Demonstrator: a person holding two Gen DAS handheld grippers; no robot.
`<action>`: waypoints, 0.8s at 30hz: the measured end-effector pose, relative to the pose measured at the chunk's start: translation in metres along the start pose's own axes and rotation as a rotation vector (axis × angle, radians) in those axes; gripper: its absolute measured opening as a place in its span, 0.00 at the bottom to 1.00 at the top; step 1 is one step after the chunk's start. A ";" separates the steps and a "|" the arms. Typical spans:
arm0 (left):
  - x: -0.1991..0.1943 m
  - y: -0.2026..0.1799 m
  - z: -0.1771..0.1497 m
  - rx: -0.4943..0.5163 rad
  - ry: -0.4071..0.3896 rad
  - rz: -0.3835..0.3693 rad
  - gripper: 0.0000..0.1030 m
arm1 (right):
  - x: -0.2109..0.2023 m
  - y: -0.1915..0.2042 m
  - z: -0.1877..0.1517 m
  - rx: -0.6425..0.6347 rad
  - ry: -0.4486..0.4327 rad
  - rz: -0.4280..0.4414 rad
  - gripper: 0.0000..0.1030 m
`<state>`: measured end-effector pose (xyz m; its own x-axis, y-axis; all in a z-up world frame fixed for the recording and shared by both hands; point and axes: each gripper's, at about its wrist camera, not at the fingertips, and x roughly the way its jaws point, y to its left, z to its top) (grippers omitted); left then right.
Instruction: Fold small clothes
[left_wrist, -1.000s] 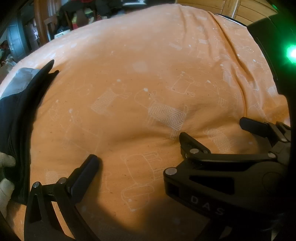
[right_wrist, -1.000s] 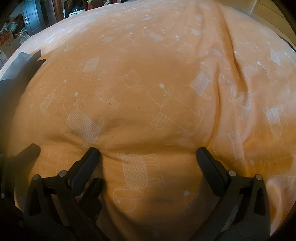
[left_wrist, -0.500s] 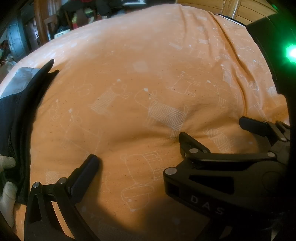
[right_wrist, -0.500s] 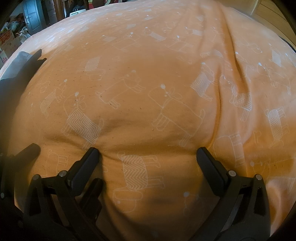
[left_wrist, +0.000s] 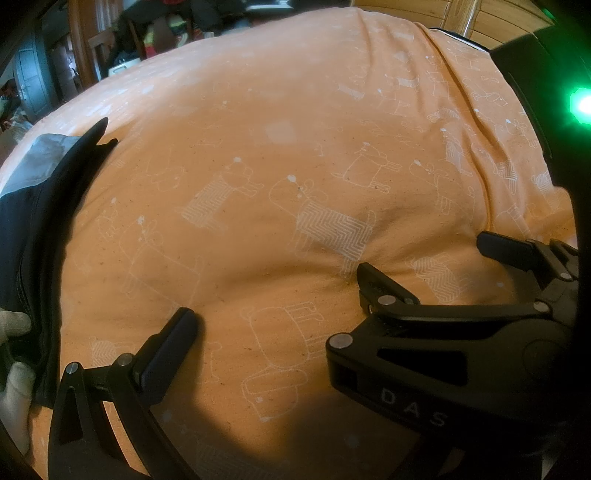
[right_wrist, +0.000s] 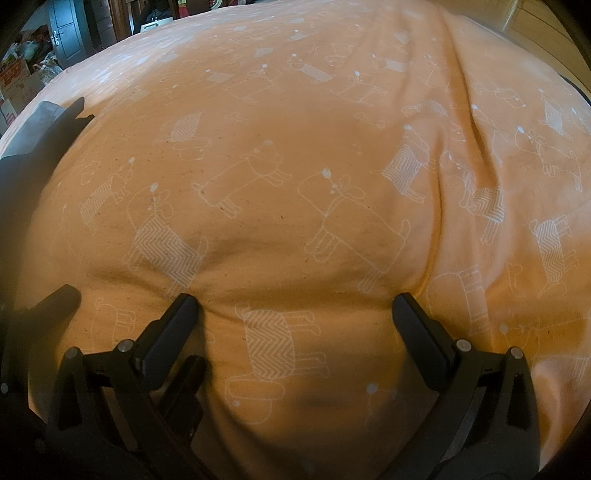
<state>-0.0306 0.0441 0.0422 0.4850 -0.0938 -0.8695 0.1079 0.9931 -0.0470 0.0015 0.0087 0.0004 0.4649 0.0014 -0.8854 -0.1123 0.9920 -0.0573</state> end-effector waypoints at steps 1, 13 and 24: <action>0.000 0.000 0.000 0.000 0.000 0.000 1.00 | 0.000 0.000 0.000 0.000 0.000 0.000 1.00; 0.001 0.000 0.001 0.000 -0.001 0.000 1.00 | -0.002 -0.009 -0.005 0.016 -0.020 0.019 1.00; 0.001 0.000 0.002 -0.001 -0.001 0.000 1.00 | -0.008 -0.007 -0.007 0.022 -0.033 0.022 1.00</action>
<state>-0.0287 0.0435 0.0421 0.4856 -0.0938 -0.8691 0.1073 0.9931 -0.0472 -0.0071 0.0011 0.0044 0.4914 0.0274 -0.8705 -0.1037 0.9942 -0.0272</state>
